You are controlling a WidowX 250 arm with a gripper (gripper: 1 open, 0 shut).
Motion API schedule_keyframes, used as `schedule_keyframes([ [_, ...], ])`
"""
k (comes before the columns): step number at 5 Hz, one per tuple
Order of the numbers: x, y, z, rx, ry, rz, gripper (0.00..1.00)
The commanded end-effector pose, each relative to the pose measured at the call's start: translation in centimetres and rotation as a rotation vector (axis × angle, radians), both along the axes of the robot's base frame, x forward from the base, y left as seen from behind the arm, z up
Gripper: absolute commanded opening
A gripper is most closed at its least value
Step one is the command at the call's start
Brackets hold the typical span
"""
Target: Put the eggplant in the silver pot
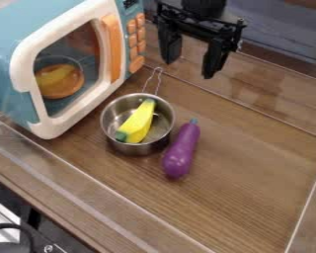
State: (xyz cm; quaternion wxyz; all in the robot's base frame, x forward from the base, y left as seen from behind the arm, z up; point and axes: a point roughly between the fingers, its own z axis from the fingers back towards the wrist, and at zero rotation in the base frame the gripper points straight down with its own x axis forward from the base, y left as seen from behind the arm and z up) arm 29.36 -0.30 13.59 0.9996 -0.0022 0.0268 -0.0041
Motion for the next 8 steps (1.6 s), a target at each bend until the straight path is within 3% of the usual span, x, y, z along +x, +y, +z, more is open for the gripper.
schedule_keyframes([
  [1,-0.9,-0.3,-2.1,-0.004,0.060,0.003,1.00],
  [2,-1.9,-0.8,-4.1,-0.019,0.066,0.014,1.00],
  [4,-1.6,-2.9,-10.4,-0.031,0.041,0.022,1.00],
  [5,-1.7,-3.2,-8.9,-0.048,0.018,0.038,1.00],
  [8,-1.7,-3.2,-10.8,-0.059,0.009,0.114,1.00],
])
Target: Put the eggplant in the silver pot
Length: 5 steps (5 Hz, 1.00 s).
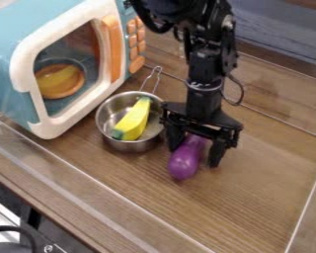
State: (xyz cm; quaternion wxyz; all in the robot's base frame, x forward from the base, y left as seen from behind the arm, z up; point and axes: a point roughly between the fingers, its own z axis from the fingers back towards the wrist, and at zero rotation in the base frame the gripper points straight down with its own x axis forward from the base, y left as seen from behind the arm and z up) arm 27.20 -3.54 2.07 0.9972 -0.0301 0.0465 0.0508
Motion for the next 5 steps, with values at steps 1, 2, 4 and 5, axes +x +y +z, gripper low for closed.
schedule_keyframes([
  [1,1.3,-0.3,0.6,-0.010,-0.034,-0.072,1.00],
  [2,2.2,-0.7,0.5,-0.015,-0.035,-0.149,1.00],
  [4,0.3,-1.3,0.6,-0.019,-0.032,-0.056,1.00],
  [5,0.4,-0.1,0.6,-0.023,-0.032,-0.077,1.00],
])
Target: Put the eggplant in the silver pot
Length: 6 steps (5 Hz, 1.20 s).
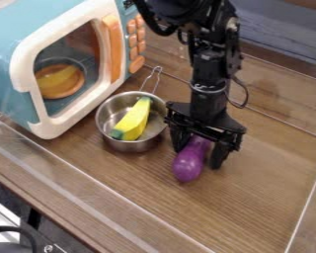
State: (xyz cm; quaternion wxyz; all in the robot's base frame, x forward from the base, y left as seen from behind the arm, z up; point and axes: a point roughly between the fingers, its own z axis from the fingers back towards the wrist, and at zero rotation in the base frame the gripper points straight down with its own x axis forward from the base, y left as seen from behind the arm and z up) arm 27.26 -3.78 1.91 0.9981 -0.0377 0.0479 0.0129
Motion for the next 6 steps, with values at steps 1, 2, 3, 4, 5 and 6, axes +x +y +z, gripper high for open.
schedule_keyframes([
  [1,0.49,1.26,0.81,-0.009,-0.031,-0.024,0.00],
  [2,0.27,0.92,0.77,-0.011,-0.026,-0.003,0.00],
  [3,0.04,0.55,0.72,-0.014,-0.020,0.019,0.00],
  [4,-0.08,0.97,0.70,-0.016,-0.015,-0.011,0.00],
  [5,-0.16,1.38,0.67,-0.019,-0.011,-0.040,0.00],
  [6,-0.31,0.91,0.67,-0.023,-0.007,-0.084,0.00],
])
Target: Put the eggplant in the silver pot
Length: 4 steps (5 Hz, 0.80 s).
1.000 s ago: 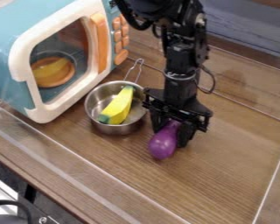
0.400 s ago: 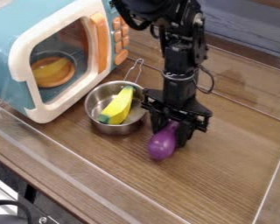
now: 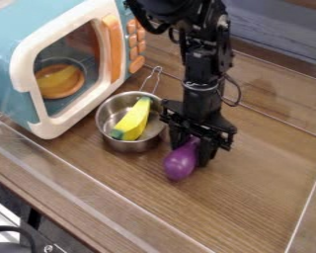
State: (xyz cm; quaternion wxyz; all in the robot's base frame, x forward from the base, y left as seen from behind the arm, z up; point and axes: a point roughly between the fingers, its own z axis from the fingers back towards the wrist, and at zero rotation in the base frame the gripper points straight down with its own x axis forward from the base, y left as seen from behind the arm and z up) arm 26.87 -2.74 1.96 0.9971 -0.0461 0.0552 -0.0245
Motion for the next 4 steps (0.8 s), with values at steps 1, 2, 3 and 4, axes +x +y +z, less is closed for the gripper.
schedule_keyframes([
  [1,-0.1,-0.6,0.6,-0.008,-0.017,-0.052,0.00],
  [2,-0.3,-0.2,1.8,-0.011,-0.026,-0.036,0.00],
  [3,-0.5,0.2,2.9,-0.013,-0.035,-0.022,0.00],
  [4,-0.5,0.5,5.0,-0.010,-0.057,-0.014,0.00],
])
